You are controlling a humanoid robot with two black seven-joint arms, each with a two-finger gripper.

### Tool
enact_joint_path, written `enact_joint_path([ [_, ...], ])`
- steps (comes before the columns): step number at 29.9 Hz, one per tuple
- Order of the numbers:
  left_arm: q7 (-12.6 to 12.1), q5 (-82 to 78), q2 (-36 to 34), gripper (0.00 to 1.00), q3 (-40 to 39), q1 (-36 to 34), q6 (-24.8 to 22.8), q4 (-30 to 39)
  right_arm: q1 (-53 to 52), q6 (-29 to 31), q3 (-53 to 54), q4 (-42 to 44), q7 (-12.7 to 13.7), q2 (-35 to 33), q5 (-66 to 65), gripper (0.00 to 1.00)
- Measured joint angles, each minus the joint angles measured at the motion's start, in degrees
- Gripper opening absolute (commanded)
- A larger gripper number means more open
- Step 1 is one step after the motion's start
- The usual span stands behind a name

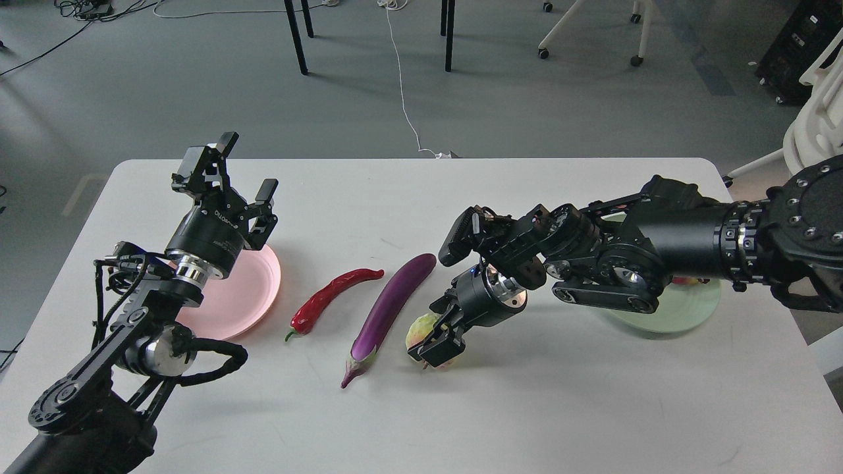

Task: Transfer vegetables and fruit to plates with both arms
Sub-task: 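Reach the right gripper down and grasp the yellow-green peach, then carry the peach over and lower it onto the green plate, then release the peach and raise the right gripper away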

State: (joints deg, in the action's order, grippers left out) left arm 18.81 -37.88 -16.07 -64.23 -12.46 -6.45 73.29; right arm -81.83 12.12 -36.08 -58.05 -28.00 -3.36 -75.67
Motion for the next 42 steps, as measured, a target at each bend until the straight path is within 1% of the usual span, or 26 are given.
enact_joint_path([
  [5, 0.0, 0.0, 0.0, 0.98, -0.1, 0.0, 0.0, 0.6, 0.0, 0.0, -0.2, 0.0, 0.0, -0.2, 0.0, 0.44],
  [6, 0.0, 0.0, 0.0, 0.98, -0.1, 0.0, 0.0, 0.6, 0.0, 0.0, -0.2, 0.0, 0.0, -0.2, 0.0, 0.43],
  [11, 0.0, 0.0, -0.1, 0.98, -0.3, 0.0, 0.1, 0.6, -0.8, 0.0, -0.3, -0.4, 0.0, -0.7, 0.0, 0.43],
  [14, 0.0, 0.0, -0.1, 0.98, -0.3, 0.0, 0.1, 0.7, -1.9, 0.0, -0.3, -1.2, 0.0, -2.8, 0.1, 0.43],
  [16, 0.0, 0.0, 0.0, 0.98, -0.4, 0.0, 0.1, 0.7, -3.2, 0.1, -0.3, -2.7, 0.0, -5.3, 0.1, 0.43],
  [19, 0.0, 0.0, 0.0, 0.98, -0.3, 0.0, 0.1, 1.1, -5.7, 0.2, -0.3, -6.1, 0.0, -10.9, -0.2, 0.43],
  [23, 0.0, 0.0, 0.0, 0.98, -0.3, 0.1, 0.1, 1.7, -9.0, 0.3, -1.2, -11.2, 0.0, -20.5, -1.4, 0.43],
  [25, 0.0, 0.0, 0.0, 0.98, -0.2, 0.1, 0.1, 1.7, -10.2, 0.3, -2.1, -12.5, 0.0, -24.9, -3.9, 0.44],
  [28, -0.1, 0.0, -0.1, 0.98, 0.0, 0.1, 0.1, 1.8, -10.7, 0.3, -3.1, -12.9, 0.0, -31.5, -11.1, 0.44],
  [33, -0.2, 0.0, -0.3, 0.98, 0.4, 0.0, 0.0, 1.8, -9.5, 0.3, -3.7, -12.4, 0.0, -38.5, -19.7, 0.46],
  [35, -0.2, 0.0, -0.3, 0.98, 0.4, -0.1, 0.0, 1.8, -8.4, 0.3, -3.7, -11.3, 0.0, -39.7, -20.7, 0.49],
  [38, -0.3, 0.0, -0.2, 0.98, 0.4, -0.1, 0.0, 1.8, -6.5, 0.2, -3.6, -8.7, 0.0, -40.1, -21.1, 0.59],
  [39, -0.3, 0.0, -0.2, 0.98, 0.4, -0.2, 0.0, 1.8, -6.0, 0.1, -3.5, -8.0, 0.0, -40.0, -21.1, 0.65],
  [40, -0.3, 0.0, -0.2, 0.98, 0.4, -0.2, 0.0, 1.9, -5.5, 0.0, -3.4, -7.3, 0.0, -39.9, -21.2, 0.76],
  [41, -0.3, 0.0, -0.1, 0.98, 0.4, -0.2, 0.0, 1.9, -5.1, -0.1, -3.3, -6.8, 0.0, -39.8, -21.2, 0.84],
  [42, -0.3, 0.0, -0.1, 0.98, 0.4, -0.2, 0.1, 2.0, -4.6, -0.3, -3.2, -6.3, 0.0, -39.7, -21.2, 0.86],
])
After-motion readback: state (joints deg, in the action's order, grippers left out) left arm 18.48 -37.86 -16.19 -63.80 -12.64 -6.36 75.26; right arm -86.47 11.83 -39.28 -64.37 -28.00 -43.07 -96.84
